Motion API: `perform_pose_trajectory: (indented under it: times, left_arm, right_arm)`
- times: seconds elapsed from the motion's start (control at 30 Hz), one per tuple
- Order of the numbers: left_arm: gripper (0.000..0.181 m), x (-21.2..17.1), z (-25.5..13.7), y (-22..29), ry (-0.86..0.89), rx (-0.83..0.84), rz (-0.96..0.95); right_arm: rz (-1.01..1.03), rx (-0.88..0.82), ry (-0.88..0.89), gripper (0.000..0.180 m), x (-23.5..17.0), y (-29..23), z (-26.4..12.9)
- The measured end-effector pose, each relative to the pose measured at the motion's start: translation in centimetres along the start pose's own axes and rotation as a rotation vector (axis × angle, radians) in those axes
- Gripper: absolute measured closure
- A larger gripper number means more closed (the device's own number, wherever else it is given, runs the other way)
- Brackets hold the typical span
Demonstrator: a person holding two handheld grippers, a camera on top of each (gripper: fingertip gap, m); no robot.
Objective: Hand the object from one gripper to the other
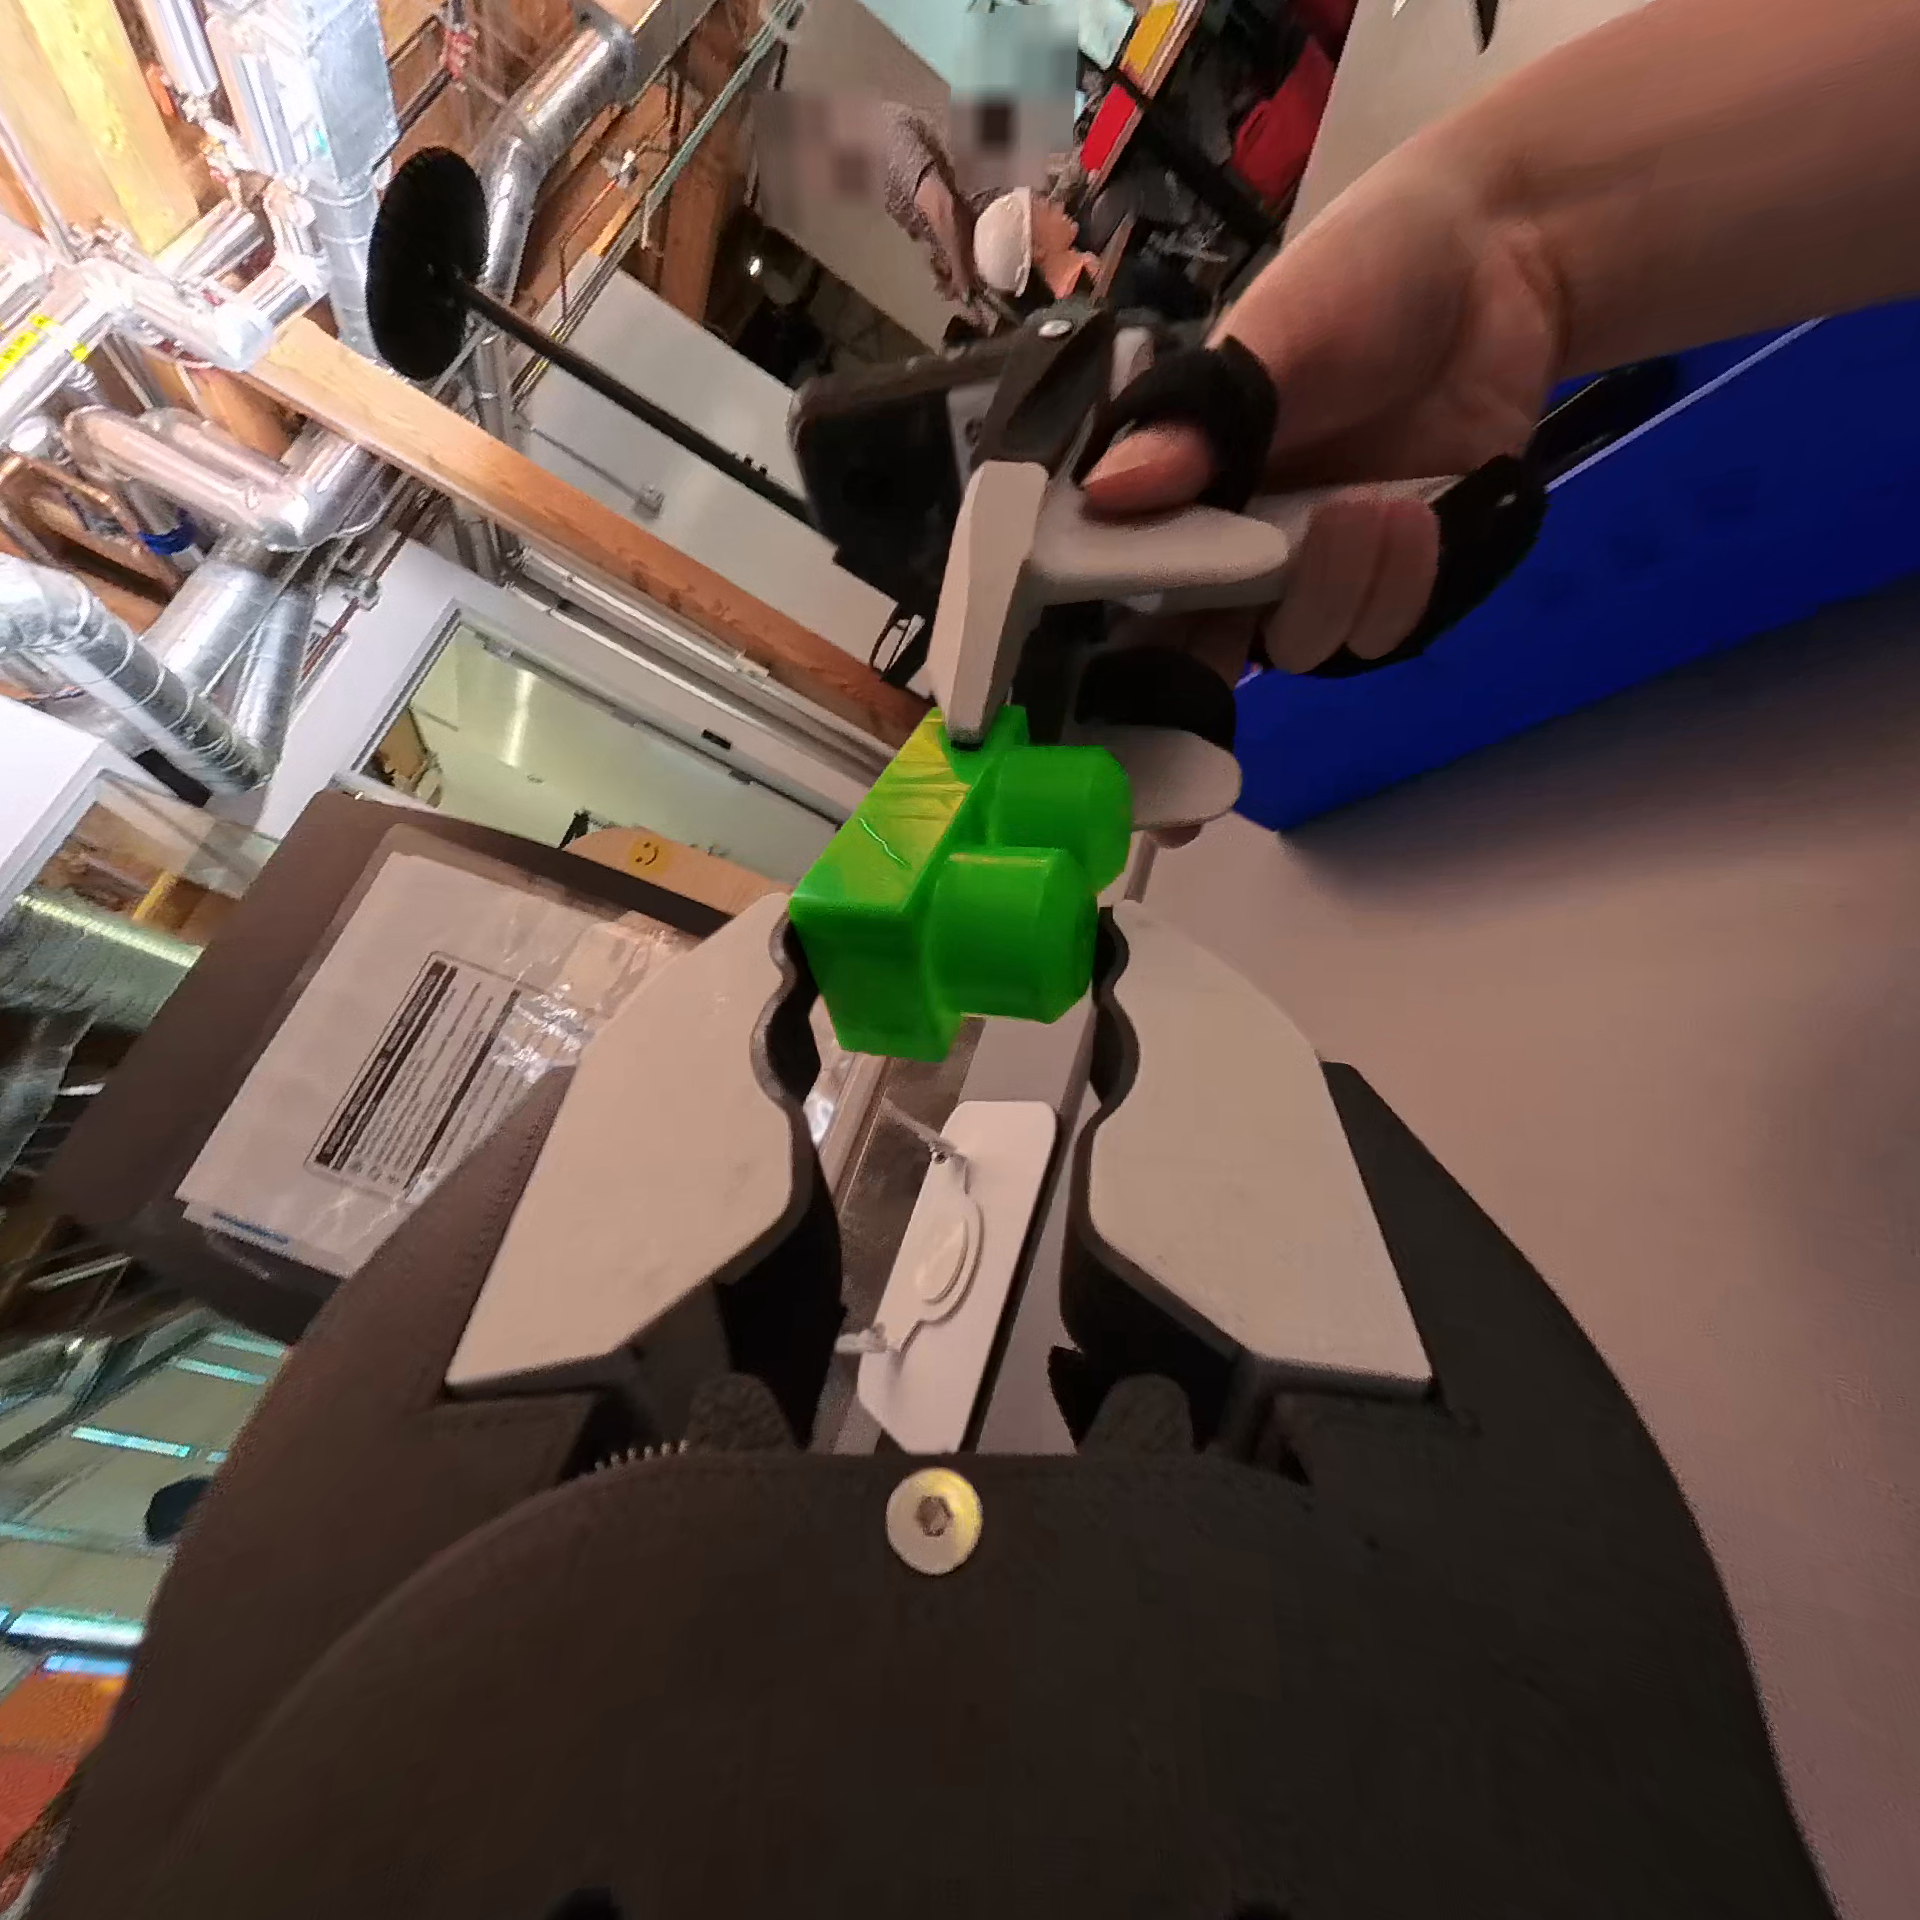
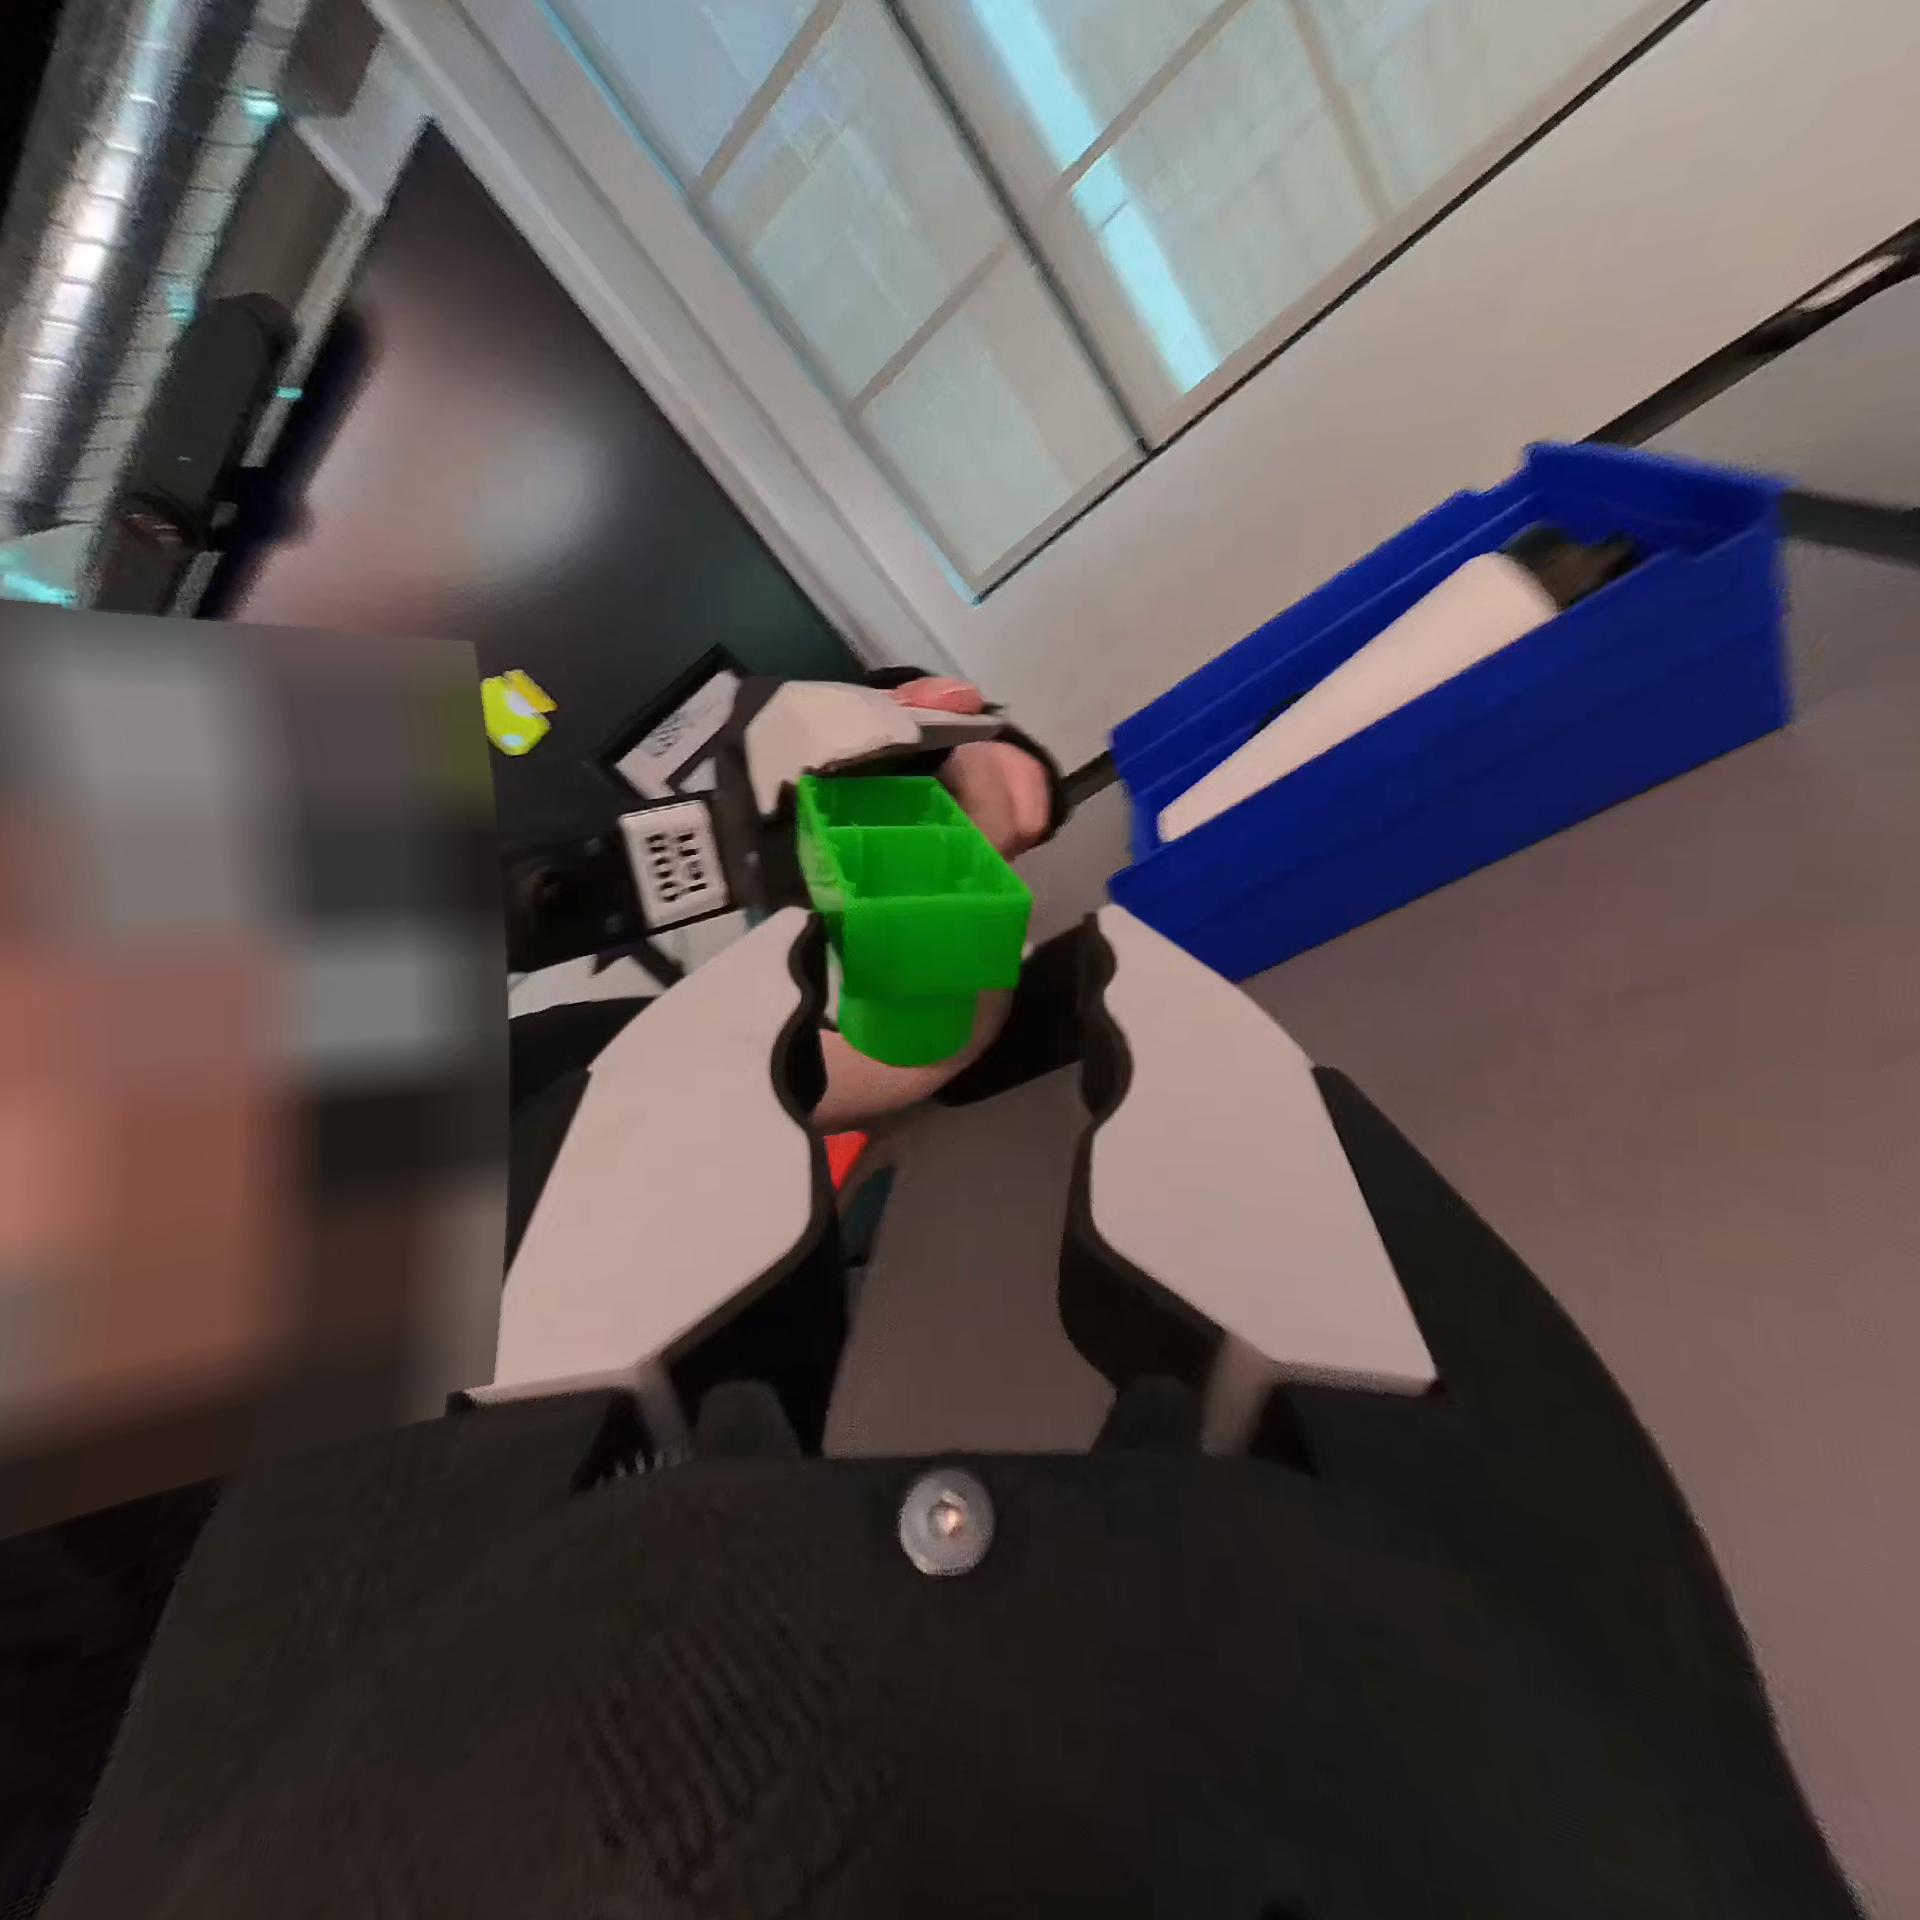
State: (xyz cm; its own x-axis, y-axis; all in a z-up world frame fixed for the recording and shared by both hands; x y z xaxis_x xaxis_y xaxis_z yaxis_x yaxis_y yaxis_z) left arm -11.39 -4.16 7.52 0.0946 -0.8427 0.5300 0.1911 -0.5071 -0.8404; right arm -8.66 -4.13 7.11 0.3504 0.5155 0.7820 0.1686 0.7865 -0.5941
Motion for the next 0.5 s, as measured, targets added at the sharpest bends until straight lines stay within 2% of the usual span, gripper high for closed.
perform_pose_trajectory:
  times: [0.03,0.23,0.33,0.5]
  left_arm:
    - [0.131,-0.3,0.1,-0.3,-0.017,0.019,0.005]
    - [0.131,-1.9,0.6,-2.9,-0.097,0.173,0.022]
    - [0.131,-2.2,0.5,-3.9,-0.111,0.218,-0.007]
    - [0.131,-2.2,0.3,-4.7,-0.107,0.247,-0.037]
  right_arm:
    - [-0.026,-0.058,0.004,0.126,0.2,0.6,-0.2]
    - [-0.371,-0.410,-0.008,0.113,2.3,2.1,-1.5]
    - [-0.558,-0.521,-0.031,0.102,3.2,1.6,-1.5]
    - [-0.844,-0.645,-0.133,0.100,3.4,0.8,-0.8]
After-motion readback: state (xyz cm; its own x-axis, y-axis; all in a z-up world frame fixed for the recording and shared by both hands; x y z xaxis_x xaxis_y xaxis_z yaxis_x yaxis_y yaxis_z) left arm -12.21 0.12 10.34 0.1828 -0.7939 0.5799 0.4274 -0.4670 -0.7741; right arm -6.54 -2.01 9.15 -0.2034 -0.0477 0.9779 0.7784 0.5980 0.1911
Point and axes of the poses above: each gripper's, where its closed fingertips meet, z out along the fingers, x out of its top, y = z × x across the jaws, the point moved 1 cm from there along -z, back along the fingers, and after that the axes turned 11 degrees about x, right-handed, at the moved point
